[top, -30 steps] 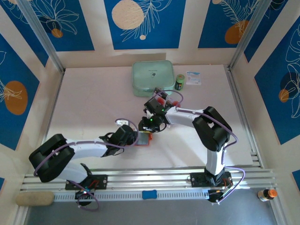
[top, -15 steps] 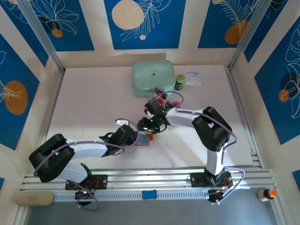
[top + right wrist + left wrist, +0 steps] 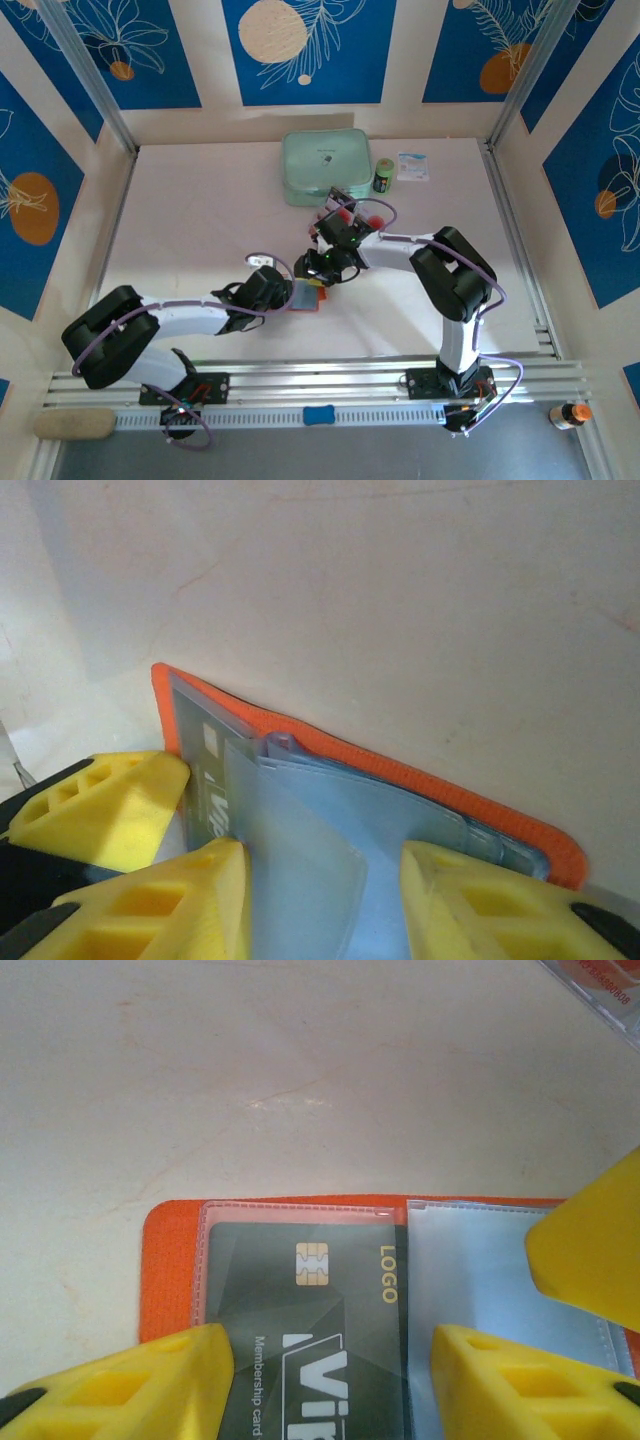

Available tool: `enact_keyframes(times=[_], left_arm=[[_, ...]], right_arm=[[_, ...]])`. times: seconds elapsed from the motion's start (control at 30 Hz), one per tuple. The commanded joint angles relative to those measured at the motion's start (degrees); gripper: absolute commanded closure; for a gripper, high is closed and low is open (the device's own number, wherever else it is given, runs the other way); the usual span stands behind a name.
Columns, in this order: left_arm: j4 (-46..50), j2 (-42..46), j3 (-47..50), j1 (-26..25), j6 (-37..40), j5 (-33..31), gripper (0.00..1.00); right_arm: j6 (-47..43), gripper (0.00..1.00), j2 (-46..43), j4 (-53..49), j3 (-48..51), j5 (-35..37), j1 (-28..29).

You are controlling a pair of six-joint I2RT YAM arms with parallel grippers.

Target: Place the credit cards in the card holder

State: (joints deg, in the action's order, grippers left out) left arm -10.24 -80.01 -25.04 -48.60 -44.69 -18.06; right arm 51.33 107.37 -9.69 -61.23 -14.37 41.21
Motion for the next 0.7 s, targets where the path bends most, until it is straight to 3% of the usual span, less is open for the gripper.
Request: enact_keyframes(times=[0.0, 0.1, 0.23, 0.47, 0.67], left_arm=[[7.2, -2.4, 2.4, 0.1, -2.0, 6.2, 0.43], [7.3, -2.0, 2.2, 0.2, -2.0, 6.2, 0.42], [8.0, -0.8, 1.8, 0.2, -2.1, 6.1, 0.39], [10.7, 7.4, 1.5, 0.1, -2.2, 5.0, 0.24], [16.5, 17.4, 1.9, 0.3, -2.4, 1.2, 0.16]], right_arm=[[1.0, 0.6, 0.2, 1.1, 0.8, -3.8, -0.4], [0.7, 0.66, 0.0, 1.8, 0.0, -5.8, -0.5], [1.0, 0.66, -0.6, 2.0, -1.0, -7.3, -0.5], [2.7, 0.48, -3.0, 1.7, -1.9, -7.6, -0.3], [4.3, 0.41, -3.2, 1.4, -3.2, -7.3, 0.9]])
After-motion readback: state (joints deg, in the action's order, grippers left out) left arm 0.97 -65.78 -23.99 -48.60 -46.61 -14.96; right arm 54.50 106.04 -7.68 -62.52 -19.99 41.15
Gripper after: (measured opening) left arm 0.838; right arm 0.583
